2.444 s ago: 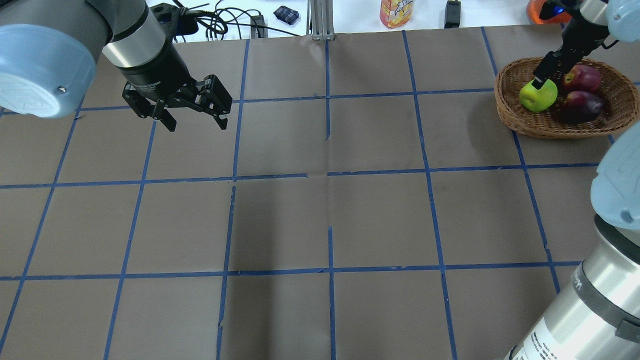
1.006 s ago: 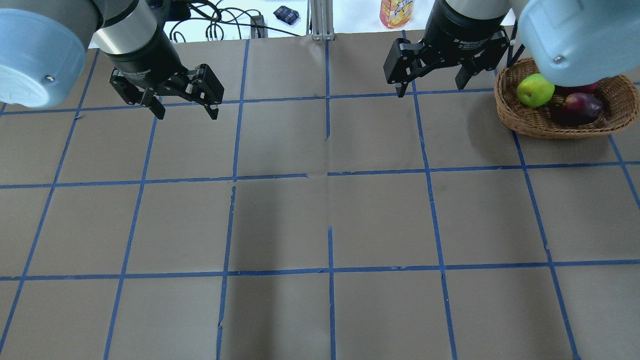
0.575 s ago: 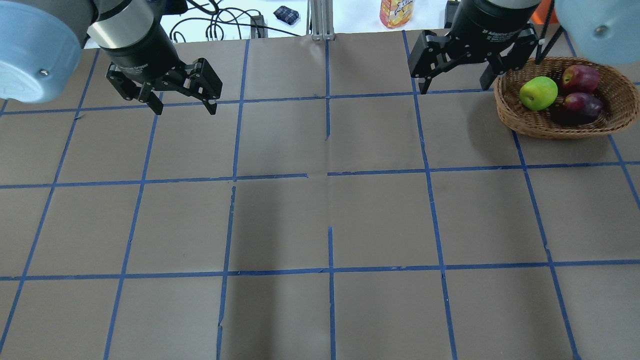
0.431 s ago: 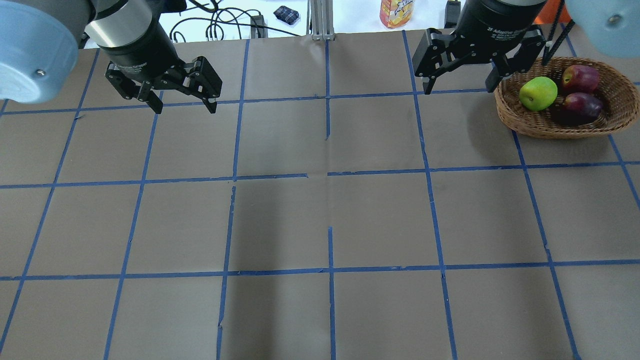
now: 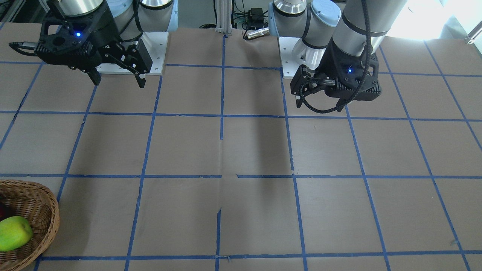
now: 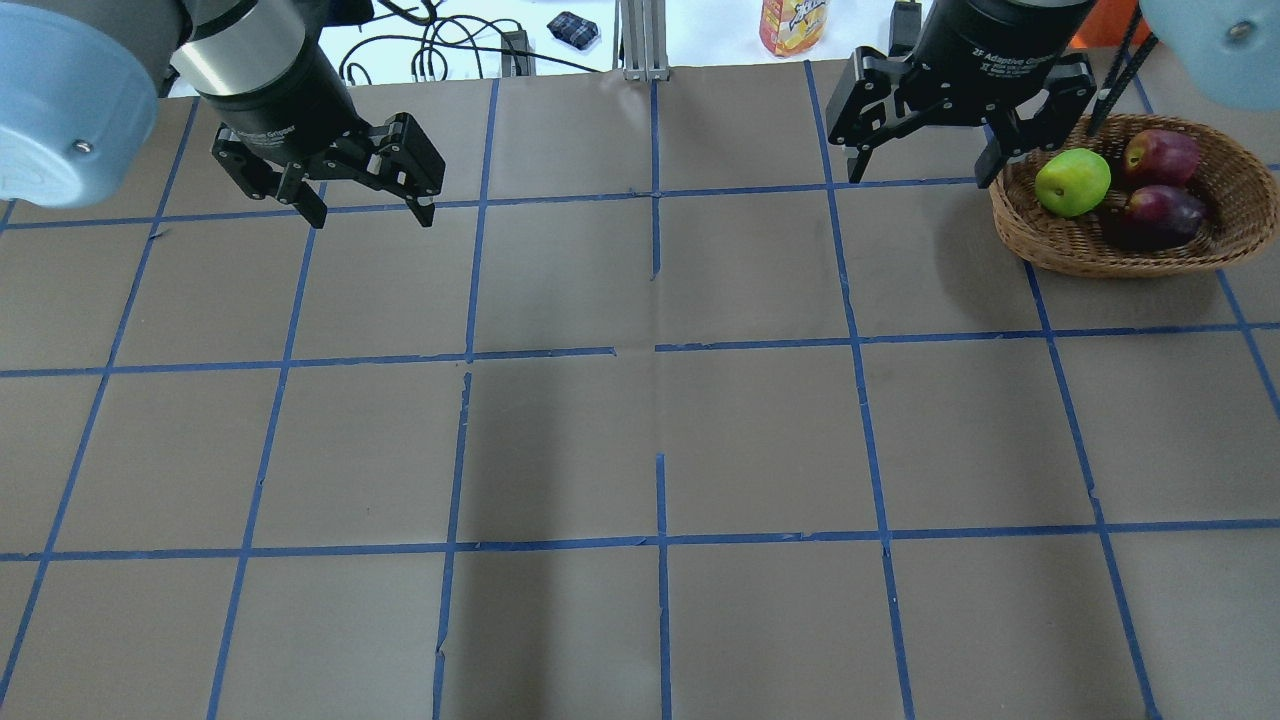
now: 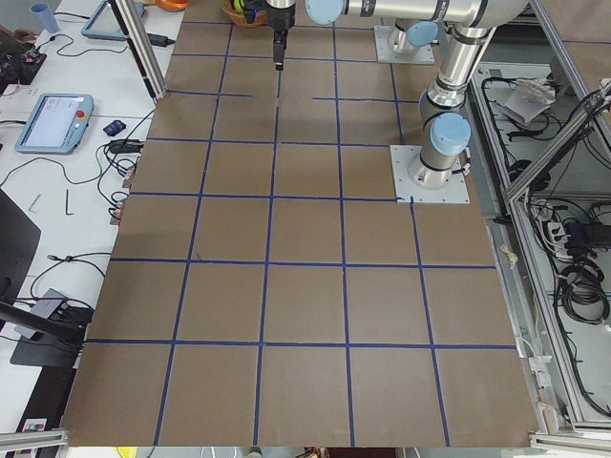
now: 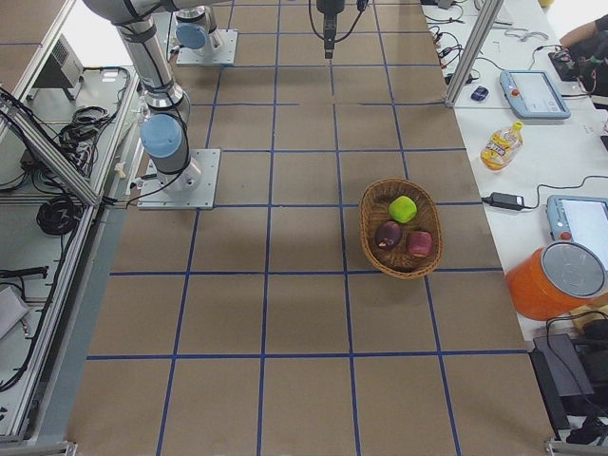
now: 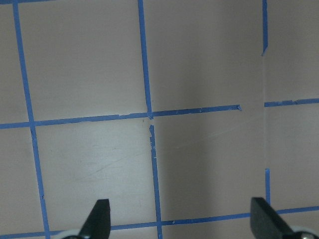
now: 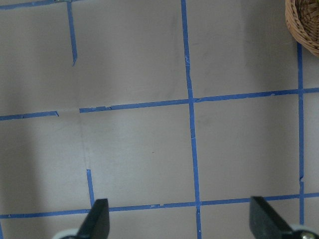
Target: Put all apples into basket
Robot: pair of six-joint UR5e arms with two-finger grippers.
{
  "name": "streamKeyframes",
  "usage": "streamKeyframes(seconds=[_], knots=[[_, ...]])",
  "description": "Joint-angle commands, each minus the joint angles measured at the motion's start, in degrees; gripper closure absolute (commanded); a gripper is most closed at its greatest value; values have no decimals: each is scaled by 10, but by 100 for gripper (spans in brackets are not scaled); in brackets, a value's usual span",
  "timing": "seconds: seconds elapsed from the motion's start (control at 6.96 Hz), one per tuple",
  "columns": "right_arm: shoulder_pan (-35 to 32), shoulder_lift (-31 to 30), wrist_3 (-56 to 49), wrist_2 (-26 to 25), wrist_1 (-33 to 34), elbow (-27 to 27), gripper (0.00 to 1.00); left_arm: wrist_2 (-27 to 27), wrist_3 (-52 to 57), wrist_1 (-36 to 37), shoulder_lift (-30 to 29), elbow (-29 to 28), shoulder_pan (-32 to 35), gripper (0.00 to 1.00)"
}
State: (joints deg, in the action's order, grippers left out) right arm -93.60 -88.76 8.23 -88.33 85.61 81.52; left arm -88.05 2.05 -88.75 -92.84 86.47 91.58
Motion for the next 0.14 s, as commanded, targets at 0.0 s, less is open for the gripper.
streamKeyframes(seconds=[0.0], knots=[[0, 0, 1, -1, 8, 3, 0, -4, 1, 0, 2, 2, 0, 0]])
